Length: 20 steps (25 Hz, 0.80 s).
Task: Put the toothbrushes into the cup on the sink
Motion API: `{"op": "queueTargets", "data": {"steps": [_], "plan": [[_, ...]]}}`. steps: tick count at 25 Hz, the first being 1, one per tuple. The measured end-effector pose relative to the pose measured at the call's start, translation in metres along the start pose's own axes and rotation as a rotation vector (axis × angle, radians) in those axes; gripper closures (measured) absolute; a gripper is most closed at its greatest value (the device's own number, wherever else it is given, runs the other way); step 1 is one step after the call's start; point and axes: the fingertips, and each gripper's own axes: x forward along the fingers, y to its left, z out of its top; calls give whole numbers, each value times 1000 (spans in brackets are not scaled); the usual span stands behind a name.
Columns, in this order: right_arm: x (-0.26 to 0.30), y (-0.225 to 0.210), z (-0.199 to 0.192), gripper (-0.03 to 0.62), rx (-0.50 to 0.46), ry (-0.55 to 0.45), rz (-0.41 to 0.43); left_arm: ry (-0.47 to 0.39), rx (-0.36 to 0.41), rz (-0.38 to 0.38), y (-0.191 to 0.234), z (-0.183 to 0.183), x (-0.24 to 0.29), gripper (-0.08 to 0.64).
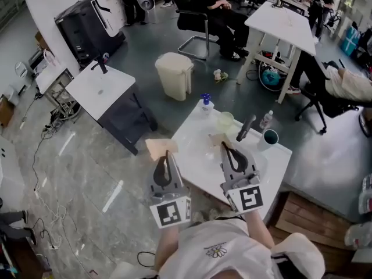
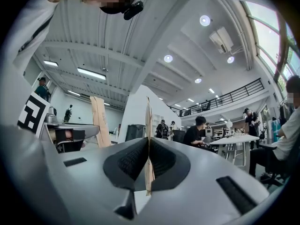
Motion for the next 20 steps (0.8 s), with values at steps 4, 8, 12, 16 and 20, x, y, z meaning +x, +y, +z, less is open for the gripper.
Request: {"op": "queueTargets", "data": {"steps": [4, 8, 12, 16, 20], "plan": [[-33, -49, -1, 577, -11, -9, -98, -29, -30, -88, -56, 1, 16, 525], [-71, -105, 11, 577, -41, -23, -246, -53, -71, -256, -129, 5, 41, 526], [-99, -140, 22, 577, -75, -33, -397, -65, -111, -426, -184, 8, 59, 526], [-127, -162, 31, 577, -113, -23, -577, -95, -137, -594, -224, 19, 76, 525], [-148, -169, 35, 577, -153, 1, -702, -121, -157, -687, -237, 29, 87, 525]]}}
